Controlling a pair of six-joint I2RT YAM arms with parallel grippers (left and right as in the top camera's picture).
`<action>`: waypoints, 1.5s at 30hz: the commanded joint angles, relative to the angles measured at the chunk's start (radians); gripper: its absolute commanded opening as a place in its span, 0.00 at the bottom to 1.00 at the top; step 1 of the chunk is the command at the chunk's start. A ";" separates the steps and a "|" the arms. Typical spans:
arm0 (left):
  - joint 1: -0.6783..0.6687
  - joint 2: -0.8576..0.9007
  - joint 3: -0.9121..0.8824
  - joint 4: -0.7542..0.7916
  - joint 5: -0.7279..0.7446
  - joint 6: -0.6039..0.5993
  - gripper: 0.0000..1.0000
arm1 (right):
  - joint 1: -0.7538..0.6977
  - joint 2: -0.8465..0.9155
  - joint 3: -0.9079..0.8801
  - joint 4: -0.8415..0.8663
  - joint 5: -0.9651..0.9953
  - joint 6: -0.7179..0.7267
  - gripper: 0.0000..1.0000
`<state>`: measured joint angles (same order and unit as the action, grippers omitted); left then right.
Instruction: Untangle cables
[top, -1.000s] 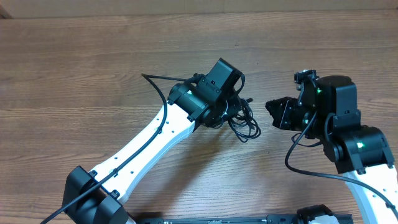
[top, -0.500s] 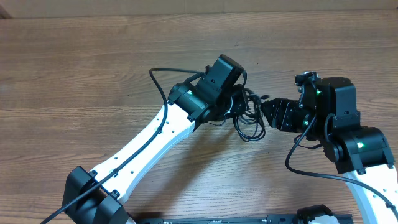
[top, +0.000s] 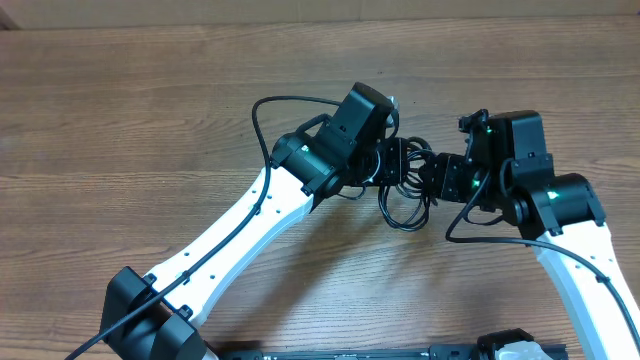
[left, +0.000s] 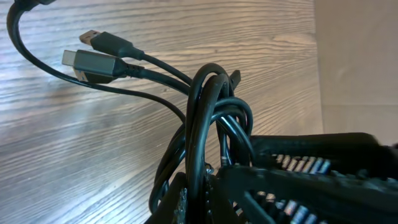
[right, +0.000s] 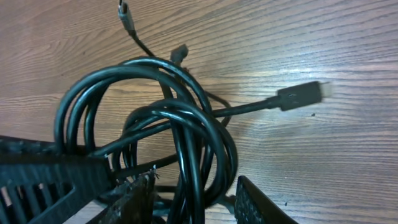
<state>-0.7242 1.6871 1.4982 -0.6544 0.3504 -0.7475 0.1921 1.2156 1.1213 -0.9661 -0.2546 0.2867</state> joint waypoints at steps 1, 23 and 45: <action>0.004 -0.007 0.016 0.027 0.043 0.034 0.04 | 0.003 -0.003 0.001 0.007 0.007 -0.007 0.38; -0.003 -0.007 0.016 0.129 0.122 -0.019 0.04 | 0.003 -0.003 0.001 0.025 0.007 -0.002 0.26; -0.036 -0.007 0.016 0.156 0.115 -0.046 0.04 | 0.003 -0.003 0.001 0.008 0.000 -0.003 0.04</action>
<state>-0.7399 1.6871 1.4982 -0.5228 0.4160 -0.7830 0.1829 1.2160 1.1213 -0.9615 -0.1951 0.2974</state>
